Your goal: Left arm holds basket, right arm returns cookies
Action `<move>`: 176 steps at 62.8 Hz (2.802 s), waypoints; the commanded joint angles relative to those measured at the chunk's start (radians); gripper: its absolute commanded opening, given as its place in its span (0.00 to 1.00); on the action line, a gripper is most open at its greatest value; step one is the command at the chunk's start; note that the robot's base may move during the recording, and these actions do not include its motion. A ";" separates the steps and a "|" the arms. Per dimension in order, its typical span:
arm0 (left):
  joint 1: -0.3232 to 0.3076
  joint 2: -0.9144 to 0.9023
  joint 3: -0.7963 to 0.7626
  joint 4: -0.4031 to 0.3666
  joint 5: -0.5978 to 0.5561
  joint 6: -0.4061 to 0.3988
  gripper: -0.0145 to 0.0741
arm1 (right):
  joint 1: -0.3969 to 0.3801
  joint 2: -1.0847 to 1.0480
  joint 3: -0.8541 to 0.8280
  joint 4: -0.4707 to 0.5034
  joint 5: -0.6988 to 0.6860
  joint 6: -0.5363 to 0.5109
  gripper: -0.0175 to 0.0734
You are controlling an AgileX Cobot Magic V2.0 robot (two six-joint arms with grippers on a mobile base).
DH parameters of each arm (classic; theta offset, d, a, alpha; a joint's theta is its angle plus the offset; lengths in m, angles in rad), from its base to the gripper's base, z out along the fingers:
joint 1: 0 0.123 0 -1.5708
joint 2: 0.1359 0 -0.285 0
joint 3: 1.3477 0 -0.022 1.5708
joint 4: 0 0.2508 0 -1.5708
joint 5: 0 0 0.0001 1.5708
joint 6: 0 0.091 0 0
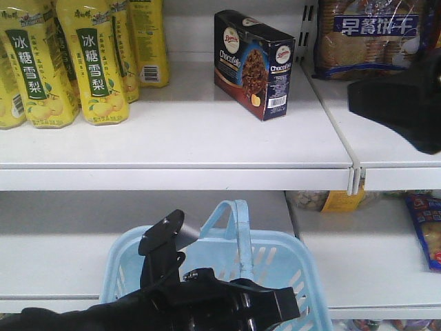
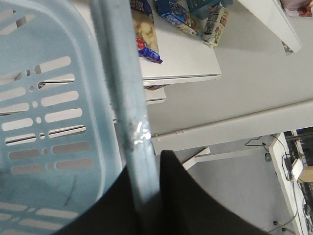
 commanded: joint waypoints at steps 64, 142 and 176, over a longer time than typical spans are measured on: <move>-0.004 -0.039 -0.035 0.007 -0.040 0.005 0.16 | -0.002 -0.831 0.728 -0.085 -0.386 -0.038 0.77; -0.004 -0.039 -0.035 0.007 -0.040 0.005 0.16 | -0.002 -0.831 0.728 -0.079 -0.385 -0.038 0.18; -0.009 -0.451 -0.035 0.116 0.353 0.014 0.16 | -0.002 -0.831 0.728 -0.079 -0.385 -0.039 0.18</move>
